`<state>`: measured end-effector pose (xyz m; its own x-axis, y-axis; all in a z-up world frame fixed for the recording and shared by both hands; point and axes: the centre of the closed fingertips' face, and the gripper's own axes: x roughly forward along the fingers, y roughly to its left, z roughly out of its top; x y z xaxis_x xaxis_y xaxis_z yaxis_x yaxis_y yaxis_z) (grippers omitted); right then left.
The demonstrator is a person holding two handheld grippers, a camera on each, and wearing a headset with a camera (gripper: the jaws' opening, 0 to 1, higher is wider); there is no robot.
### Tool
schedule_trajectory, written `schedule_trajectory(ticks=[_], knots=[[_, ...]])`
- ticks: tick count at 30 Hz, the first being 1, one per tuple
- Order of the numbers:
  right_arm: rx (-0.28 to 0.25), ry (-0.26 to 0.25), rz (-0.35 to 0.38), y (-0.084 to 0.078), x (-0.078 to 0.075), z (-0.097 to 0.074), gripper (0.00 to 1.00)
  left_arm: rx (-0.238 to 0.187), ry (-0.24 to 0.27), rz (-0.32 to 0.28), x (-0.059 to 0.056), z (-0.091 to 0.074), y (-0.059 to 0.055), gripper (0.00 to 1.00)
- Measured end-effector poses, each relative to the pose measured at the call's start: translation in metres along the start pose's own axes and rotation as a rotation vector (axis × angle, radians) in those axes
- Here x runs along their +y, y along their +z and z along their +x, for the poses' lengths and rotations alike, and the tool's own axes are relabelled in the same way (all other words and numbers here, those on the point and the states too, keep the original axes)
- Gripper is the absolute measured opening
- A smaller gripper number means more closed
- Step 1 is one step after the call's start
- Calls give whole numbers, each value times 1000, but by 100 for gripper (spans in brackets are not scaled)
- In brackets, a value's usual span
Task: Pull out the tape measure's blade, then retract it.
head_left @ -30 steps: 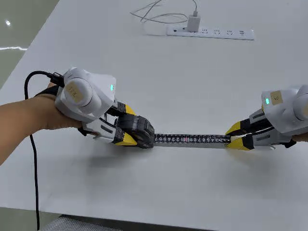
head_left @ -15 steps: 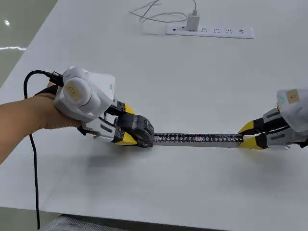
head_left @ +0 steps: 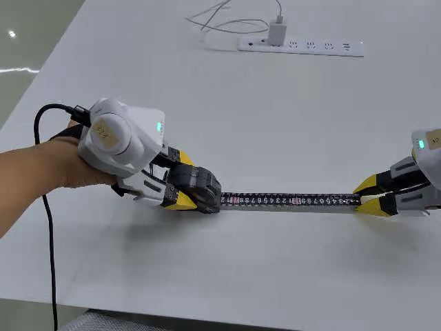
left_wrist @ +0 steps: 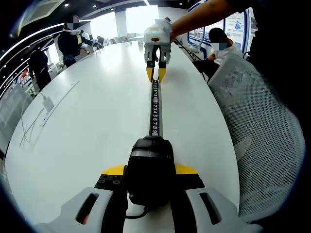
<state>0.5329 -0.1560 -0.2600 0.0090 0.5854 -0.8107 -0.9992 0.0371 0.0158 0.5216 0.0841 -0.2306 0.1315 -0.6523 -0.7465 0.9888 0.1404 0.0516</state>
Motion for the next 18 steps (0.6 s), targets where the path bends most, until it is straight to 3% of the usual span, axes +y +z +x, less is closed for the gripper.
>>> schedule_trajectory(ticks=[18], knots=[[8, -4, 12, -5, -1, -1, 8, -5, 5, 2, 0, 0, 0, 28]])
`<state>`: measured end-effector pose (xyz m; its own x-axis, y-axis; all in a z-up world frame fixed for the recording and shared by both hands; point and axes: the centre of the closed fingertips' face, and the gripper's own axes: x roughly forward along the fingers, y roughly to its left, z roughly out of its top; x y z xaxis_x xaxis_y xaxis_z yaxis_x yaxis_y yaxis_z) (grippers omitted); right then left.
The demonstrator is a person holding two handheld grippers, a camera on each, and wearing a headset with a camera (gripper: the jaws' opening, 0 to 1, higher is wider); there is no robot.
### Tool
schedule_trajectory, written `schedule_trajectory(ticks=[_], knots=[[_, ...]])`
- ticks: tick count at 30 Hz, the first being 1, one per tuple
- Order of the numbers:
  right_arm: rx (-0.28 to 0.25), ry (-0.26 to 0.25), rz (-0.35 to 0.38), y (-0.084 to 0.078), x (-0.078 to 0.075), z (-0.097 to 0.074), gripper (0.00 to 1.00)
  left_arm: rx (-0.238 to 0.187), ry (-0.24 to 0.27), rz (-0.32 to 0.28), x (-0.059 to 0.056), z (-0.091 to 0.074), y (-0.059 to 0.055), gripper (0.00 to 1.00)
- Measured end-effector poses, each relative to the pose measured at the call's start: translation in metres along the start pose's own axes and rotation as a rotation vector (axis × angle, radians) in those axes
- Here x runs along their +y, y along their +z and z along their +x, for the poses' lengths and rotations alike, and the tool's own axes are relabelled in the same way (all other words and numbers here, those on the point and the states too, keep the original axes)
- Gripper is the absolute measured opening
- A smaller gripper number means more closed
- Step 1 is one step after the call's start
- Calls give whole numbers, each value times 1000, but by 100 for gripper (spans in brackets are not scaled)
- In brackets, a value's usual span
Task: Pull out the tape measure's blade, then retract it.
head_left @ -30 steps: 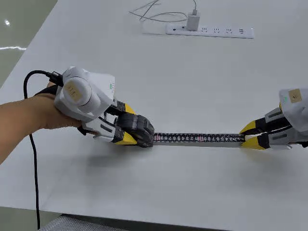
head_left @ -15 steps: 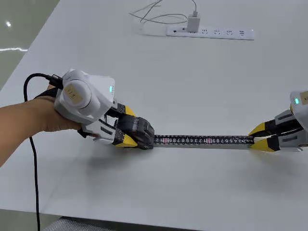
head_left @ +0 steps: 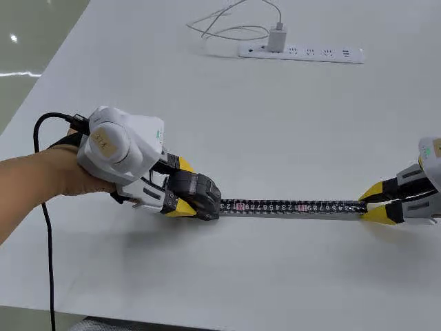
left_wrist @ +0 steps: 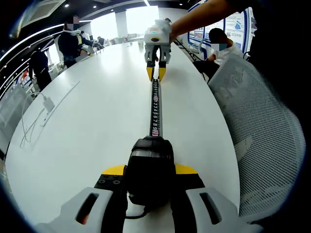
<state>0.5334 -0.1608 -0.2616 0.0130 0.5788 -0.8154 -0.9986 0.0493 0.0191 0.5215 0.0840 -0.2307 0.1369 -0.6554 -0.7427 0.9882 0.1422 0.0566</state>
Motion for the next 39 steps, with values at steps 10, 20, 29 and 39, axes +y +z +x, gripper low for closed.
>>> schedule_trajectory(ticks=[10, 20, 29, 39], knots=[[-2, -2, 2, 0, 0, 0, 9, -1, 4, 1, 1, 0, 0, 29], [-3, -4, 0, 0, 0, 0, 10, -3, 3, -2, 0, 0, 0, 30], [-4, -4, -3, 0, 0, 0, 10, 0, 8, -6, 1, 0, 0, 30], [3, -13, -11, -1, -1, 0, 11, -1, 29, 5, 1, 0, 0, 31]])
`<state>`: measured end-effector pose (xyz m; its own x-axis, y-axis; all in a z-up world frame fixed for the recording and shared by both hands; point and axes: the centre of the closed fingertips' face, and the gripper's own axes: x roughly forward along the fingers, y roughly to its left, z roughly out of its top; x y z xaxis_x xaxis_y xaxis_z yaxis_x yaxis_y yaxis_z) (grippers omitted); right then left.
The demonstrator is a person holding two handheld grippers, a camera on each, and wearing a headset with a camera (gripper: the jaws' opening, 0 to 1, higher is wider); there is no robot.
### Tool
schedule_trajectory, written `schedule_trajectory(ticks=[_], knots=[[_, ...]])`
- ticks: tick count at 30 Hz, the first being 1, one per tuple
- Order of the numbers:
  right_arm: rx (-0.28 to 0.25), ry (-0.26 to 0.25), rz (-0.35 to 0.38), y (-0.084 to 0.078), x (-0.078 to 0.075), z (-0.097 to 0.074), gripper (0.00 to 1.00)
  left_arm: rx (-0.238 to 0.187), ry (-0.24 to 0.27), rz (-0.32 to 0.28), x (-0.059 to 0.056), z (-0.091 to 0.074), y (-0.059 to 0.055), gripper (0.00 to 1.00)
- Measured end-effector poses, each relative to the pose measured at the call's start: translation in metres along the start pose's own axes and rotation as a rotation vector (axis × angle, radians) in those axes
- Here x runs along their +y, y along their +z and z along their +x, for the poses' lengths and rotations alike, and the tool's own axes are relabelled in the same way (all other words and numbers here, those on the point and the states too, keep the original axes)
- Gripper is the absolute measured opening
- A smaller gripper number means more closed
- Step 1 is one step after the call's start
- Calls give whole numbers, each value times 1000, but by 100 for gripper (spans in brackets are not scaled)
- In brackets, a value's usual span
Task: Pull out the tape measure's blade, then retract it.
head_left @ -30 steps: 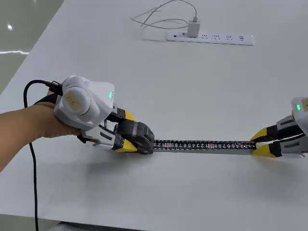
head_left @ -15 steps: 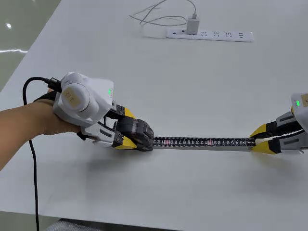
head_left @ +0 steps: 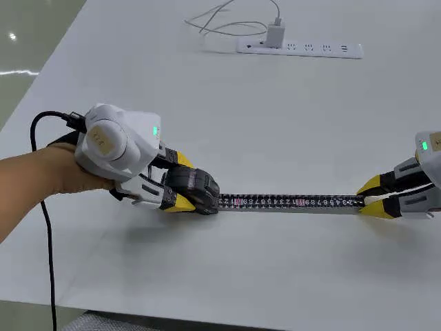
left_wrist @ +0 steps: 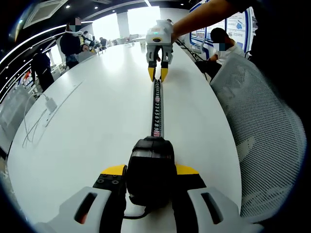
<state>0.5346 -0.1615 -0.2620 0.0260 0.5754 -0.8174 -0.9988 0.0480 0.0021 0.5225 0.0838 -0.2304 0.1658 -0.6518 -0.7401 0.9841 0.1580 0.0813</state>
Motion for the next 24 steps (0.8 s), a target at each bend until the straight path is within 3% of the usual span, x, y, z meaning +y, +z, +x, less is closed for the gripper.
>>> schedule_trajectory(ticks=[6, 13, 17, 20, 21, 24], knots=[[-1, -3, 22, -1, 1, 0, 11, 5, 15, 1, 0, 2, -3, 34], [-26, -18, 67, 3, 0, -3, 17, -17, 38, -50, -1, 2, -2, 42], [-29, -41, 93, 1, -2, -5, 23, -35, 62, -108, 1, -2, -1, 46], [-32, -78, 136, 0, -6, -7, 30, -50, 98, -201, 4, -6, -2, 55], [-41, -85, 152, 0, -5, -8, 32, -36, 132, -223, 7, -8, -6, 59], [-44, -110, 180, -2, -5, -10, 34, -50, 143, -243, 5, -12, -6, 61]])
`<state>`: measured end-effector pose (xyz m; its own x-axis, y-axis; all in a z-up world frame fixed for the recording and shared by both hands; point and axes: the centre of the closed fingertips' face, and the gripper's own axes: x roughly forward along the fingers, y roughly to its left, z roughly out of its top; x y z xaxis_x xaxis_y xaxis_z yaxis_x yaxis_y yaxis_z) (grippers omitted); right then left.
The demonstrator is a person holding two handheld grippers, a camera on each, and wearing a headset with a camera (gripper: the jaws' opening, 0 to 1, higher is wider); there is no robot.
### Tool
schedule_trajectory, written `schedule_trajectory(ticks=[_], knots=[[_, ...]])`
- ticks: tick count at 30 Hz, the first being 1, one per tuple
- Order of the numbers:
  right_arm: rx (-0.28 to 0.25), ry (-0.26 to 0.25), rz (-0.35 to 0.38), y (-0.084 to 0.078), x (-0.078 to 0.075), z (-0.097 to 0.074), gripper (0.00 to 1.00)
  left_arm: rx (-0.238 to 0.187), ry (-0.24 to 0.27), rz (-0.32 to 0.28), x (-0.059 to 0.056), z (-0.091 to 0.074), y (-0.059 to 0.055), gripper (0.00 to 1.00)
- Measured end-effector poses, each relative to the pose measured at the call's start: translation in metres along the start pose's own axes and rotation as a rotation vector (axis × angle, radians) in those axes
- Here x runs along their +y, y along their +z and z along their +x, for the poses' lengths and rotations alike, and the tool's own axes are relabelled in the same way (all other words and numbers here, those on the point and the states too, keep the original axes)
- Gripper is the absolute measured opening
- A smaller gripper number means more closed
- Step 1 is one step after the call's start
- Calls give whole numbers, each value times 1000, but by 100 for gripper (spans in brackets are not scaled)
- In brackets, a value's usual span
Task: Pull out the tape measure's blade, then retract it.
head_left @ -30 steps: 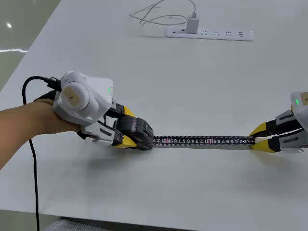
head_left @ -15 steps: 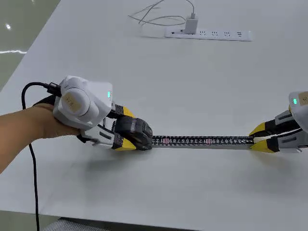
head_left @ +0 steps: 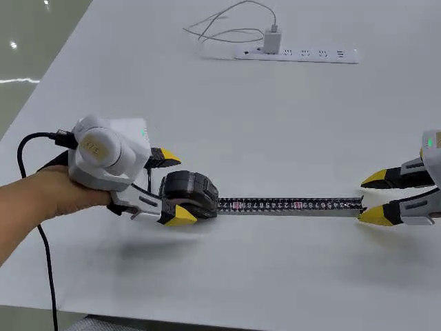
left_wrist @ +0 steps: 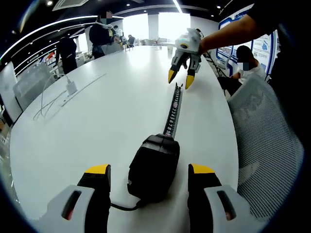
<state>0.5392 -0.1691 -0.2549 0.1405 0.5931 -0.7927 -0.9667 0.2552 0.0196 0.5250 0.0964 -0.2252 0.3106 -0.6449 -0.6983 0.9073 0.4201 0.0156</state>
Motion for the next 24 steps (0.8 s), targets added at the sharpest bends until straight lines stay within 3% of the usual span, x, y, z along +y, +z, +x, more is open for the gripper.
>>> schedule_trajectory(ticks=[5, 9, 14, 17, 19, 24], knots=[[-21, -33, 79, -1, 3, -1, 37, -5, 41, -70, -4, -5, -5, 66], [-41, -68, 142, 1, 8, -3, 43, 1, 90, -128, -5, -10, -11, 76], [-85, -98, 192, 10, 17, -4, 46, -31, 129, -195, -8, -17, -11, 78], [-94, -118, 229, 13, 22, -3, 54, -35, 159, -225, -8, -21, -13, 80], [-88, -151, 237, 12, 23, -4, 56, -47, 177, -242, -8, -24, -12, 81], [-127, -198, 295, 18, 31, -8, 61, -65, 233, -283, -9, -32, -11, 86]])
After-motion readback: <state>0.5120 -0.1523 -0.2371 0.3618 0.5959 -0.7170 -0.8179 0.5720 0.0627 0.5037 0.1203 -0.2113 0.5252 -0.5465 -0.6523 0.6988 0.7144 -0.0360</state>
